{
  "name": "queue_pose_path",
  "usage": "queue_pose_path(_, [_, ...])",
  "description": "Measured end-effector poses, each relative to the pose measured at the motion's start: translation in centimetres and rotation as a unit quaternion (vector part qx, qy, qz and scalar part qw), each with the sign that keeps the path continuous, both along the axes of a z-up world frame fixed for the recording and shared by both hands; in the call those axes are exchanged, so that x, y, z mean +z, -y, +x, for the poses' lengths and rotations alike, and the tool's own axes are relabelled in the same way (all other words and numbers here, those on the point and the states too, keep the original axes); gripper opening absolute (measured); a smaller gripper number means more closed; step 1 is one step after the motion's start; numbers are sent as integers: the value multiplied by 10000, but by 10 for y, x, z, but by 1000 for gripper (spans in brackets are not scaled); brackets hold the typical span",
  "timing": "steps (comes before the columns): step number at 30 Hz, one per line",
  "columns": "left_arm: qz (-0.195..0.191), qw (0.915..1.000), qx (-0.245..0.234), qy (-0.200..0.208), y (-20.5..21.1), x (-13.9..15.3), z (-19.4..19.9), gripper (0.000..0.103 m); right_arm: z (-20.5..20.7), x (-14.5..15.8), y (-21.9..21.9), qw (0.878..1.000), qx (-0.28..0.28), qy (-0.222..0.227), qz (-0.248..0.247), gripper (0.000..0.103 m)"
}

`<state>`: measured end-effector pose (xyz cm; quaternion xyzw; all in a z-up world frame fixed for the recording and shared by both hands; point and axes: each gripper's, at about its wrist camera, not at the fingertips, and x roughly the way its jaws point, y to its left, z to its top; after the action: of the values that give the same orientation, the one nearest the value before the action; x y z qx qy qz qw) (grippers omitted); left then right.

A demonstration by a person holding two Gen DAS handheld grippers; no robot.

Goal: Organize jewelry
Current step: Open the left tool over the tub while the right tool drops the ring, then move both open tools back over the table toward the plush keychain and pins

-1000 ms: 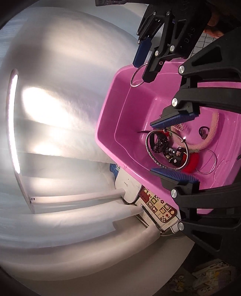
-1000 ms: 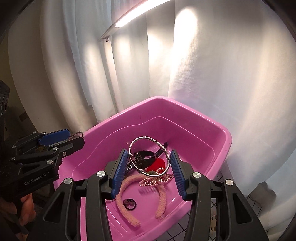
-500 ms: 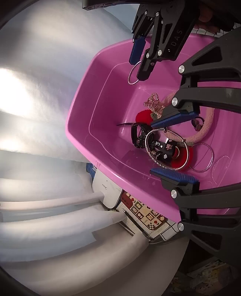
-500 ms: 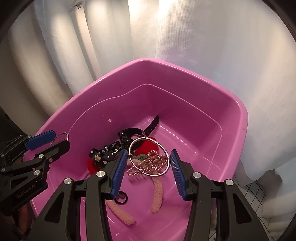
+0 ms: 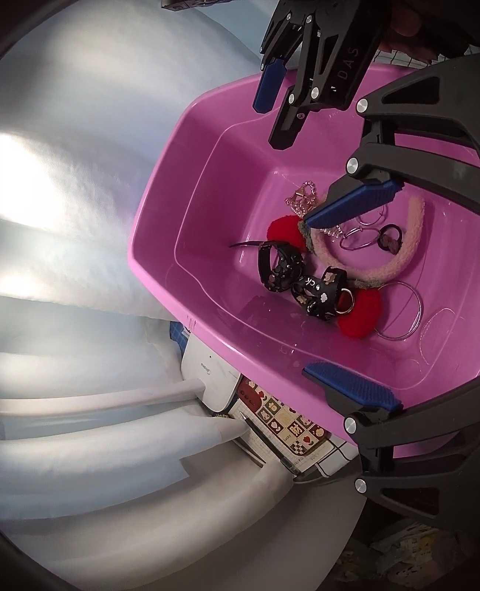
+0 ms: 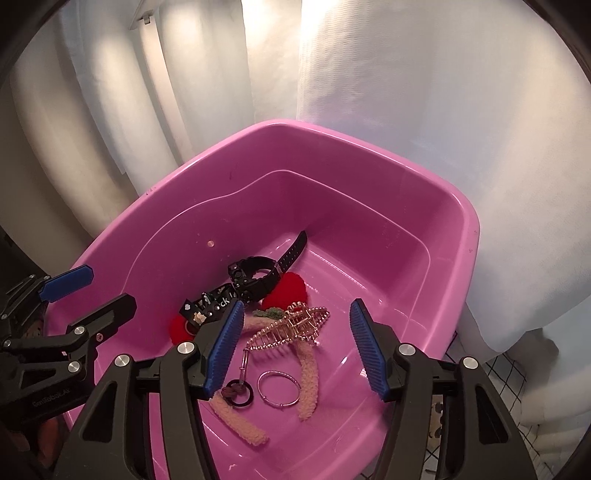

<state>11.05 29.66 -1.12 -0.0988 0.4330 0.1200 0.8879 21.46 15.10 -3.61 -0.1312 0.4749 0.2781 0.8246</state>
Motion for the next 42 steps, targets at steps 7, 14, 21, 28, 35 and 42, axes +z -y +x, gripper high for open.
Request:
queue_pose_path(7, [4,10000,73,2,1,2,-4,76,-4,6,5,10000,-3,42,40,57])
queue_pose_path(14, [69,9999,87,31,5,6,-8,76,-5,7,9,9999,-25,3,97,57])
queue_pose_path(21, [87,9999,104,71,9,12,-15,77,-13,16,10,9998,8,108,148,57])
queue_pose_path(28, [111,9998,27,154,15,17,-22,78,-23,28,19,9992,-96,204,328,58])
queue_pose_path(35, [144,9993,-138,329,25,26,-31,79,-48,44,41,9972,-194,476,552,59])
queue_pose_path(42, [187,9980,-255,544,46,37,-46,82,-89,68,79,9914,-313,975,813,64])
